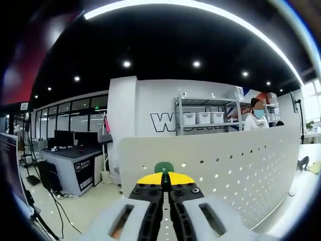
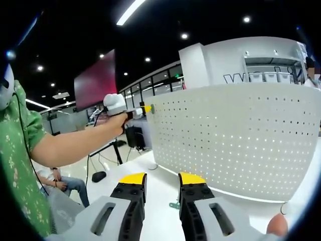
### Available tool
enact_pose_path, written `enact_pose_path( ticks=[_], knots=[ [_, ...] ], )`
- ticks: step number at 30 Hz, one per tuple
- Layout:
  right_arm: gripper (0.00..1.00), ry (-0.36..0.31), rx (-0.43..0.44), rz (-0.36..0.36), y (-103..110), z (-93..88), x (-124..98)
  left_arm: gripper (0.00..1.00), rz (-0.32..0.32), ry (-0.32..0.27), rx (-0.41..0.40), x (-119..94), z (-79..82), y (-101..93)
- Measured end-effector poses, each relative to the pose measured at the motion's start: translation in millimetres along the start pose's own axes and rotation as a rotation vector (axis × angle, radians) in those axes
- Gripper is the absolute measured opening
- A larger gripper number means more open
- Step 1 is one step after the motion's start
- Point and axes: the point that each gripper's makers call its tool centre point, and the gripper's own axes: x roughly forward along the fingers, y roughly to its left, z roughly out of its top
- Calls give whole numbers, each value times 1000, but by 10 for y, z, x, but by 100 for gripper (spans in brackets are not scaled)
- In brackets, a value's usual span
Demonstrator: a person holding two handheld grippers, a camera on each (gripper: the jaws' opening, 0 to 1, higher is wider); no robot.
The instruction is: Insert the hook assembly into the mounting plate slot until the hook locks in place.
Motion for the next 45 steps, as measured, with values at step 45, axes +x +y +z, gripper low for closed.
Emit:
enact_pose_path(
  ticks=[45],
  knots=[
    [25, -3, -9, 6, 50, 26, -5, 27, -27, 32, 30, -134, -20, -49]
  ],
)
